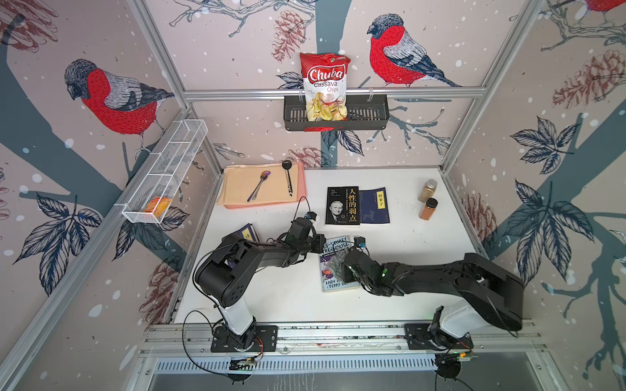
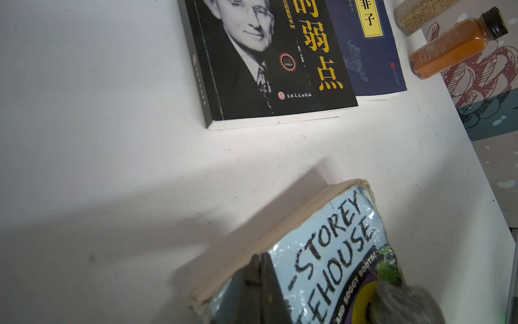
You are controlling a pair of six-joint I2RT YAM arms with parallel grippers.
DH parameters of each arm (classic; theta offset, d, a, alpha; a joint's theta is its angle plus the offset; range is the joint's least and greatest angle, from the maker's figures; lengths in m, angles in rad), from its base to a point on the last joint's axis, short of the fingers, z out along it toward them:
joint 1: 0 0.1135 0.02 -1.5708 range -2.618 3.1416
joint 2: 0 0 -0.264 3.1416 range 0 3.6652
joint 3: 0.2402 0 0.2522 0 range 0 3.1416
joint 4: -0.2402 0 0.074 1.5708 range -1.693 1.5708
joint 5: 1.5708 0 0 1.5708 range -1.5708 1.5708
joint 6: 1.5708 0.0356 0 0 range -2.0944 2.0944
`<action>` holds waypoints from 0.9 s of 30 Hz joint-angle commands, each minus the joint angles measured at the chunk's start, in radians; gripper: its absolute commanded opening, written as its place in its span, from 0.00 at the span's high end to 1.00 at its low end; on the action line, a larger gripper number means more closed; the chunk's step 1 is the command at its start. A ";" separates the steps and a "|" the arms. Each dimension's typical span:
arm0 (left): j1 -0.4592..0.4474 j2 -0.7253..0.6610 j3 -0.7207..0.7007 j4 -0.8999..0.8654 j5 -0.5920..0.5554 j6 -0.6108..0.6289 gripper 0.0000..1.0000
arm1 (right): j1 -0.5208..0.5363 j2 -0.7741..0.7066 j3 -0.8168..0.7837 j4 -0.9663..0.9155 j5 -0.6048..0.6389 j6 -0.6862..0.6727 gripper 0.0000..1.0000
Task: Wipe the cover of the book
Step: Wipe the dirt from the cover of the book.
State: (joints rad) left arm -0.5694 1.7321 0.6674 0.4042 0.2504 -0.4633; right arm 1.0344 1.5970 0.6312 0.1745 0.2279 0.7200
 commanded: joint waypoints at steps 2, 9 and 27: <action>0.003 0.022 -0.018 -0.248 -0.047 0.014 1.00 | -0.135 0.165 0.102 -0.137 -0.025 -0.109 0.92; 0.006 0.024 -0.018 -0.242 -0.048 0.011 1.00 | -0.040 0.178 0.163 -0.252 0.045 -0.123 0.91; 0.004 0.024 -0.029 -0.233 -0.037 0.006 1.00 | 0.059 0.123 -0.023 -0.137 -0.023 0.024 0.90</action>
State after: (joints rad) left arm -0.5655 1.7355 0.6552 0.4416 0.2584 -0.4641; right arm 1.1511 1.6333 0.5957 0.2848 0.3618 0.8135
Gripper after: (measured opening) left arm 0.050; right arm 0.124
